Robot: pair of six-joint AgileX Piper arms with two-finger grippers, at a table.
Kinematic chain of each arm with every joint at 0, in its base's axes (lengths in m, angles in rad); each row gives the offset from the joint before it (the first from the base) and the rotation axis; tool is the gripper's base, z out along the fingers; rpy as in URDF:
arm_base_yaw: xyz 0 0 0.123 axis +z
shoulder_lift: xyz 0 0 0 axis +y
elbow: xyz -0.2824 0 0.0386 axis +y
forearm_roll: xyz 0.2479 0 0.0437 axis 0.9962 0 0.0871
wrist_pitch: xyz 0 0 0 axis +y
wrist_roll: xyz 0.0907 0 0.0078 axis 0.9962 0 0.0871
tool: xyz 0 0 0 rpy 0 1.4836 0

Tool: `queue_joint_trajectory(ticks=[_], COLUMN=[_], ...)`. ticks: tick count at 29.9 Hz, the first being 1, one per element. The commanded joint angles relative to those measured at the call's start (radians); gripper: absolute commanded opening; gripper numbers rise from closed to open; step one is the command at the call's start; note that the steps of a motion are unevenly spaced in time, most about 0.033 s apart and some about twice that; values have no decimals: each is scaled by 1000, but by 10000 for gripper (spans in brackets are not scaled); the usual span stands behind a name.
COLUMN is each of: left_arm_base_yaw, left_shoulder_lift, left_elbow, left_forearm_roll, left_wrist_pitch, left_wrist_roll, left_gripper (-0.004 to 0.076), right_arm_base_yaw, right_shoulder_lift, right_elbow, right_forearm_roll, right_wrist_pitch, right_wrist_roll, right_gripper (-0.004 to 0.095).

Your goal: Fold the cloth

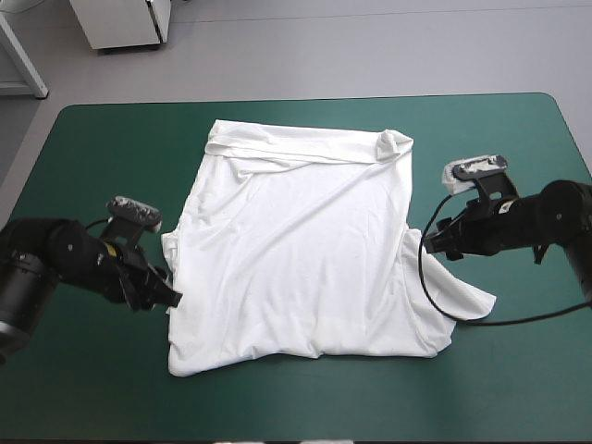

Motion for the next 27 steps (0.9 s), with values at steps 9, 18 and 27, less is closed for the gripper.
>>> queue_joint_trajectory(ticks=[9, 18, 27], left_arm_base_yaw=[-12, -12, -12], left_shoulder_lift=[-17, 122, 257], left_elbow=[161, 180, 180], left_forearm_roll=[11, -60, -65], left_wrist_pitch=[-21, -83, -134], left_wrist_roll=[-55, -23, -19], left_gripper=[470, 470, 470], right_arm_base_yaw=[88, 88, 88], right_shoulder_lift=[-78, -78, -76], right_elbow=[53, 71, 164], right_forearm_roll=[-148, -223, -324], right_wrist_pitch=[-47, -50, -96], right_wrist_roll=[98, 120, 190], right_gripper=[566, 565, 565])
